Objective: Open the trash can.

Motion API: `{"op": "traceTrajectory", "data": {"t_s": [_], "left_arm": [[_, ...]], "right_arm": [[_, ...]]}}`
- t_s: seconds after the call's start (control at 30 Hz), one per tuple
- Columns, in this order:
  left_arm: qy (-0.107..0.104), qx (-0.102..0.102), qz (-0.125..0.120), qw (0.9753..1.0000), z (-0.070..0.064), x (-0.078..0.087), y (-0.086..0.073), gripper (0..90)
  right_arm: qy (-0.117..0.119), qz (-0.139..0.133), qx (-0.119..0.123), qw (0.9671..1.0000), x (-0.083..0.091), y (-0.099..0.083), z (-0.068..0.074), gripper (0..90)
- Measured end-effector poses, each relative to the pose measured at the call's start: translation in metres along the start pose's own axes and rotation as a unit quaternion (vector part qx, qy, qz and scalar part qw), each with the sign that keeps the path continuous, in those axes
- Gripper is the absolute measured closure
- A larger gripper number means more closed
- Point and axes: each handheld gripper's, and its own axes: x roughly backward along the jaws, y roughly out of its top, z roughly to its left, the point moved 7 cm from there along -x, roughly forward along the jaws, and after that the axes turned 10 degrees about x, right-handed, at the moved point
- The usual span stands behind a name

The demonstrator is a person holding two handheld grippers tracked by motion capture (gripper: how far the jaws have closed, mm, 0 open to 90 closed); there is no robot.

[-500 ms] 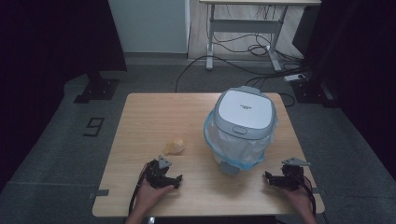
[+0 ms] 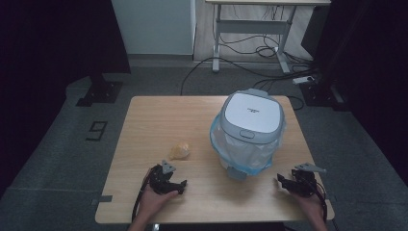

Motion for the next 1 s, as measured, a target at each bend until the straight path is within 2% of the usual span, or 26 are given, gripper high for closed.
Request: {"op": "traceTrajectory", "data": {"t_s": [0.03, 0.07, 0.5, 0.53, 0.77, 0.83, 1.0], "left_arm": [[0.001, 0.0, 0.0, 1.0, 0.0, 0.0, 0.0, 5.1], [0.001, 0.0, -0.001, 1.0, 0.0, 0.0, 0.0, 5.0], [0.0, -0.001, 0.0, 1.0, 0.0, -0.001, 0.0, 5.0], [0.0, -0.001, 0.0, 1.0, 0.0, 0.0, 0.0, 4.9], [0.0, -0.001, 0.0, 1.0, 0.0, -0.001, 0.0, 4.9], [0.0, -0.001, 0.0, 1.0, 0.0, -0.001, 0.0, 4.9], [0.002, 0.001, -0.001, 1.0, 0.0, 0.0, 0.0, 5.0]], "right_arm": [[0.01, -0.01, 0.0, 0.9999, 0.004, 0.002, 0.0, 43.9], [0.012, -0.016, 0.0, 0.9998, 0.006, 0.003, 0.0, 46.4], [0.061, -0.066, 0.01, 0.9959, 0.033, 0.021, 0.008, 68.6], [0.07, -0.08, 0.011, 0.9942, 0.04, 0.025, 0.008, 73.4], [0.096, -0.118, 0.02, 0.9882, 0.059, 0.045, 0.014, 87.1], [0.108, -0.125, 0.022, 0.9861, 0.063, 0.049, 0.016, 89.1], [0.117, -0.139, 0.023, 0.9831, 0.075, 0.06, 0.015, 89.5]]}}
